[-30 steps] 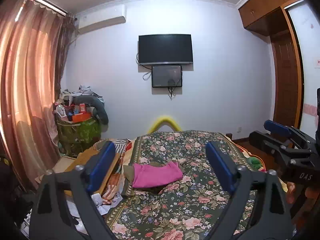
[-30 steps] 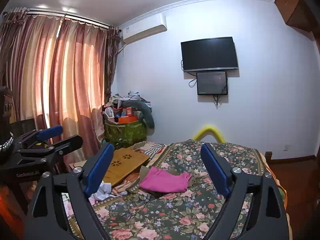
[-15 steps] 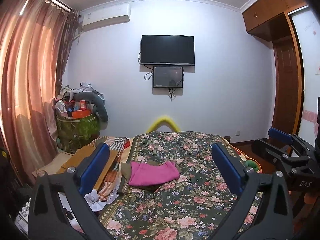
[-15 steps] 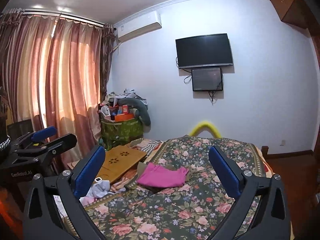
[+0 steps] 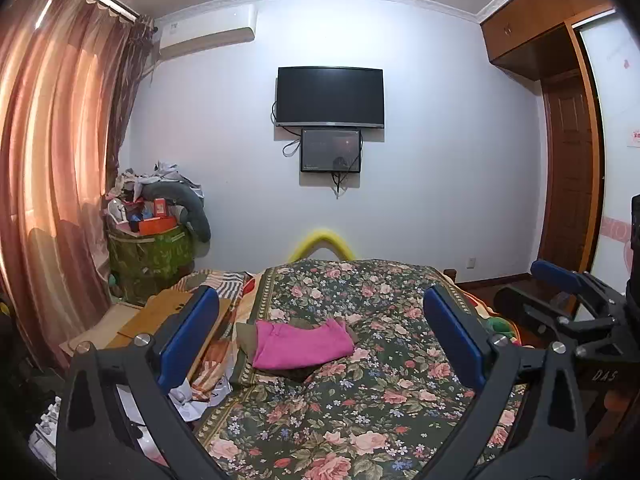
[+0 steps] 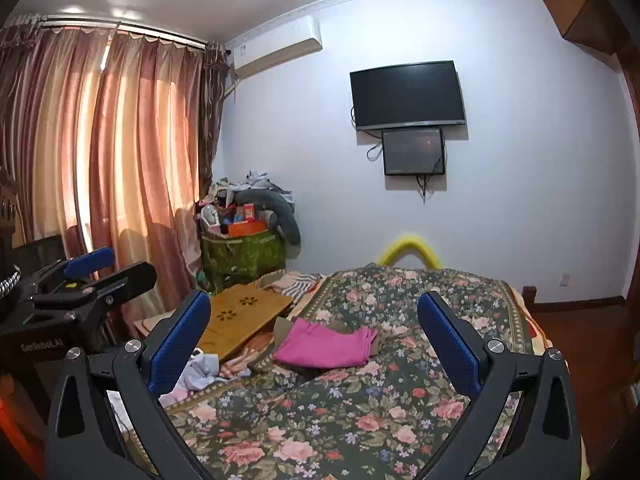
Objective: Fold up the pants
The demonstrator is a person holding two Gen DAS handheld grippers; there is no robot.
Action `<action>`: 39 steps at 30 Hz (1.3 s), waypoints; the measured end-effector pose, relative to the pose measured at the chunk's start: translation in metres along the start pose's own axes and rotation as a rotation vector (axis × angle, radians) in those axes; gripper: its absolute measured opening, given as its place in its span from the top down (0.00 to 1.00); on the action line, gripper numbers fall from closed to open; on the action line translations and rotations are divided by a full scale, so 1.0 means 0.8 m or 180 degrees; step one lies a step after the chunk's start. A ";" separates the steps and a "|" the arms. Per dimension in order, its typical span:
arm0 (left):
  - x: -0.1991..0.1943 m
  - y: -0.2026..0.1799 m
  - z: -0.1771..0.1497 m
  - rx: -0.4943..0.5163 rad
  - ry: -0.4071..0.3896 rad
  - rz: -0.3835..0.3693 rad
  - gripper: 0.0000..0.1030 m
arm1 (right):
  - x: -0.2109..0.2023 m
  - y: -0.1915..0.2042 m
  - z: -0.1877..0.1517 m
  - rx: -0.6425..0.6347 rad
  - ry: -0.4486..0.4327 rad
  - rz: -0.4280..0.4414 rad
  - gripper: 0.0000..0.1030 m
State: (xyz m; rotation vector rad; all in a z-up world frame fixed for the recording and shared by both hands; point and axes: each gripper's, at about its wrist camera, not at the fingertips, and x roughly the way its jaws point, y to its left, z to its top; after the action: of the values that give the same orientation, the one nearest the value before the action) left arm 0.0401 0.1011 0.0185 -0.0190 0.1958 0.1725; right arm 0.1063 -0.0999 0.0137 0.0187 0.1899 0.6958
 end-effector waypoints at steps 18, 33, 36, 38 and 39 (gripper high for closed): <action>0.013 0.005 -0.005 -0.0062 0.0072 -0.0007 0.00 | 0.000 0.000 0.000 0.0014 0.0067 -0.0027 0.00; 0.012 -0.002 -0.008 -0.0015 0.0057 -0.0048 0.00 | -0.005 0.002 0.003 -0.0005 0.0029 -0.0071 0.00; 0.011 -0.002 -0.006 -0.0013 0.0047 -0.0052 0.00 | -0.006 0.001 0.003 0.0010 0.0017 -0.0079 0.00; 0.011 -0.002 -0.005 -0.0010 0.0042 -0.0052 0.00 | -0.007 0.000 0.005 0.0026 0.0005 -0.0083 0.00; 0.010 -0.002 -0.005 -0.0011 0.0042 -0.0055 0.00 | -0.007 -0.001 0.005 0.0033 0.0006 -0.0083 0.00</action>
State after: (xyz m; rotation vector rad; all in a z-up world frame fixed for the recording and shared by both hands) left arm 0.0476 0.1006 0.0133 -0.0251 0.2084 0.1555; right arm 0.1032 -0.1040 0.0186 0.0254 0.1951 0.6690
